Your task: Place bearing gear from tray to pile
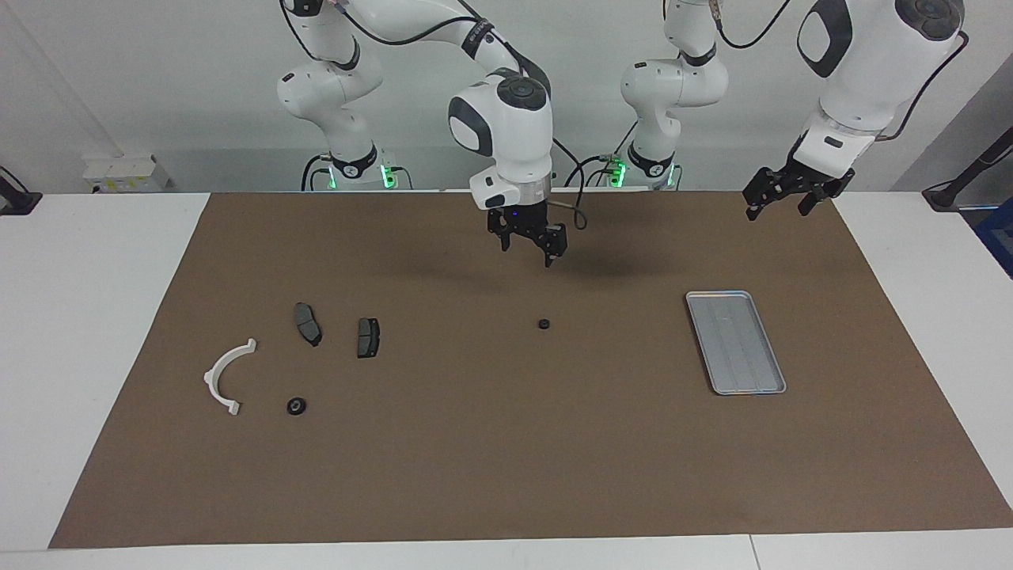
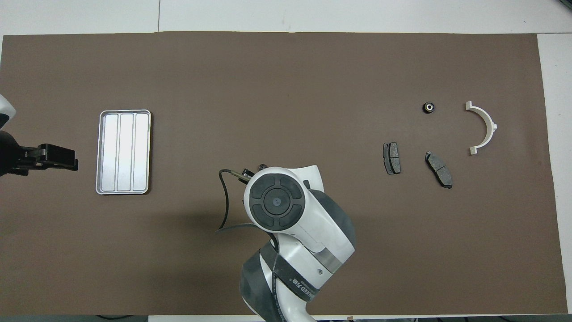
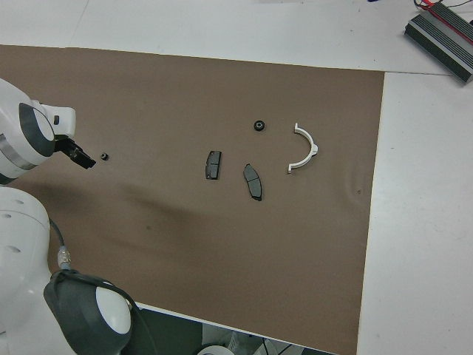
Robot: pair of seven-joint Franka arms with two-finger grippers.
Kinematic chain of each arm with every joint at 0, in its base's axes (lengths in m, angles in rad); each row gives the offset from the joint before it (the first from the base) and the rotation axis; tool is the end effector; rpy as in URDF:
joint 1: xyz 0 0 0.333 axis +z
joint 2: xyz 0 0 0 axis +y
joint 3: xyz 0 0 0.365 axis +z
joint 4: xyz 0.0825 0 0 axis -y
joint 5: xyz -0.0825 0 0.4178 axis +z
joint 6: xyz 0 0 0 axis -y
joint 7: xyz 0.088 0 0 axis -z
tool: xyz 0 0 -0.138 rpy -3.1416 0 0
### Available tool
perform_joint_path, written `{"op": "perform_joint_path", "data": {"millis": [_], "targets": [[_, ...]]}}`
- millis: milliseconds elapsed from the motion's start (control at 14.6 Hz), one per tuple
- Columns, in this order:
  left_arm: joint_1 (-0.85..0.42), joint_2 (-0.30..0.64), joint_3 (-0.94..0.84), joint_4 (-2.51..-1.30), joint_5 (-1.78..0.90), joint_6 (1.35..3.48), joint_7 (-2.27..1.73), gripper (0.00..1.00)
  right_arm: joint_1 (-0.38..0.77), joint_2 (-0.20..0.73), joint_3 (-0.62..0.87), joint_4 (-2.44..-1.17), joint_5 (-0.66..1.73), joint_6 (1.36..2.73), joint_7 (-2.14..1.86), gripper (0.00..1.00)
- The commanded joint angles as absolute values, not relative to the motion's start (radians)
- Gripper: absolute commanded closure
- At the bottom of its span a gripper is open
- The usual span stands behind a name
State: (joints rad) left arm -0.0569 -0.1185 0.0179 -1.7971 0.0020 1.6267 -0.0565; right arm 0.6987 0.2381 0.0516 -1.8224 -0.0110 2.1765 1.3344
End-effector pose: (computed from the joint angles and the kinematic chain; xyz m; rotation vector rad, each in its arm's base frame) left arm 0.5434 -0.0204 0.5999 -3.1381 -0.0269 0.0814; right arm 0.4971 0.4597 0.4178 -2.9115 0.8697 -0.0857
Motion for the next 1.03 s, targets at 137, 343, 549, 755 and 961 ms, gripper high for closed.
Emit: {"op": "perform_joint_path", "data": {"millis": [137, 343, 549, 755, 961], "targets": [[-0.061, -0.130, 0.017, -1.804, -0.020, 1.611, -0.034, 0.00, 0.729, 0.285, 0.048, -1.827, -0.003, 2.235, 1.413, 0.00], [-0.061, -0.133, 0.017, -1.807, -0.020, 1.609, -0.006, 0.00, 0.748, 0.346, 0.046, -1.793, -0.029, 2.232, 1.475, 0.00], [-0.061, -0.133, 0.014, -1.807, -0.020, 1.609, -0.005, 0.00, 0.744, 0.484, 0.046, -1.654, -0.089, 2.215, 1.531, 0.00], [-0.061, -0.133, 0.009, -1.809, -0.018, 1.611, -0.005, 0.00, 0.712, 0.560, 0.043, -1.562, -0.100, 2.174, 1.525, 0.00], [-0.061, -0.137, 0.006, -1.807, -0.018, 1.615, -0.012, 0.00, 0.684, 0.589, 0.046, -1.552, -0.167, 2.166, 1.506, 0.00]]}}
